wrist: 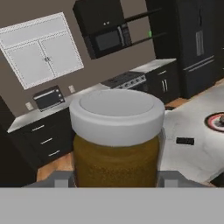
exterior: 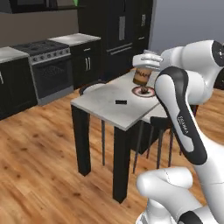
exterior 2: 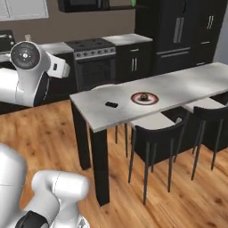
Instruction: Take the cinnamon bottle from the cabinet and place it on the dining table, next to the plate with the cupcake. Then take the chocolate from the dining counter and place it on the cupcake plate.
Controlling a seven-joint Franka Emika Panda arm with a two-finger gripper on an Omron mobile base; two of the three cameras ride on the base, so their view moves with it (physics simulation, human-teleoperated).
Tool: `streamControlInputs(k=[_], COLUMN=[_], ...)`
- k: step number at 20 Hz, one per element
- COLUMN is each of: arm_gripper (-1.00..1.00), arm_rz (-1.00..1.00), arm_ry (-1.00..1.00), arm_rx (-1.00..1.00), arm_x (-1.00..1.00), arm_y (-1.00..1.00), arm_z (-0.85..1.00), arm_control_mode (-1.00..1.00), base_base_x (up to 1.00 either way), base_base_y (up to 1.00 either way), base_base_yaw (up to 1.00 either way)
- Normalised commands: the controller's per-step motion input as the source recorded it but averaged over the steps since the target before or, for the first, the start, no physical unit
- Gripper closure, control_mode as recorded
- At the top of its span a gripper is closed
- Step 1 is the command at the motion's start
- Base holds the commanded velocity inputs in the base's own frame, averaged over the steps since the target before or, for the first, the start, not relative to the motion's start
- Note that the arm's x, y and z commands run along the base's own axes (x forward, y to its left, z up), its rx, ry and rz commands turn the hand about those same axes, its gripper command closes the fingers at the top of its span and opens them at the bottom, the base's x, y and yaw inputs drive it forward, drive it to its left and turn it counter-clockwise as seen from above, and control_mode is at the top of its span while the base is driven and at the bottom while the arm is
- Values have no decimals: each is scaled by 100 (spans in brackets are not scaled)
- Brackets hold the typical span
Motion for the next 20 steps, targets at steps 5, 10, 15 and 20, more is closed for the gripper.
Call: streamControlInputs(k=[5, 10, 15, 20], arm_gripper=[100, 100, 100, 100], arm_rz=[0, 0, 0, 0], arm_ry=[0, 0, 0, 0], arm_rx=[0, 0, 0, 0], arm_x=[0, 0, 0, 0], arm_y=[0, 0, 0, 0], arm_z=[0, 0, 0, 0], arm_control_mode=[100, 100, 100, 100], base_base_x=[7, 1, 0, 1], base_base_y=[-65, -61, -69, -63], base_base_yaw=[54, 54, 47, 32])
